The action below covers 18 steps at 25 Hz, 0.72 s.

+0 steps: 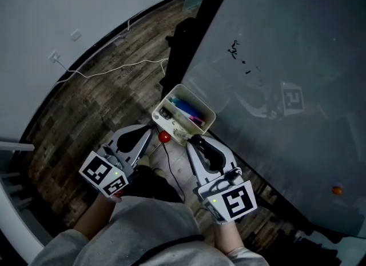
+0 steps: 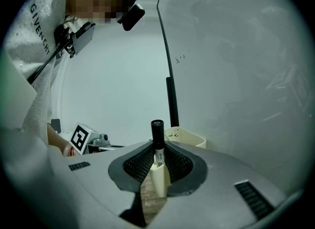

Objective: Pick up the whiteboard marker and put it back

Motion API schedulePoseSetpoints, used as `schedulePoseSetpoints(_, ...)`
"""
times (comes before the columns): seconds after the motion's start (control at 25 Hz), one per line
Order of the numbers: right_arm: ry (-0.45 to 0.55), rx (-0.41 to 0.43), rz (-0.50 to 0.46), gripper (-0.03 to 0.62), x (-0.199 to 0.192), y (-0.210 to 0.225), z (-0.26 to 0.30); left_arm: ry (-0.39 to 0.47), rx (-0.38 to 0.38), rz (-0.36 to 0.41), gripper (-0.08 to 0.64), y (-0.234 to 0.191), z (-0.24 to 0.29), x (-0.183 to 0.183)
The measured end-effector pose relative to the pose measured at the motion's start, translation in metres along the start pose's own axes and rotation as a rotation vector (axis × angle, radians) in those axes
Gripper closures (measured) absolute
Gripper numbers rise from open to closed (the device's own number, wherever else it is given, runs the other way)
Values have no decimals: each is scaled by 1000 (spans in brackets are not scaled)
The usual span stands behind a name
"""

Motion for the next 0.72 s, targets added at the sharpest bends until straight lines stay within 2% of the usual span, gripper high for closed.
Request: schedulePoseSetpoints(0.72, 6, -42, -69, 517, -10, -5, -4, 3, 14, -6, 549, 4, -9, -6)
Point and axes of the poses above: the fingertips, and each gripper's own axes: z forward along the fingers, y to its right, x out of its top, the point moved 2 cm from there along -z, backward along the fingers, and after that the axes turned 10 degrees about y, right-handed, at the moved point
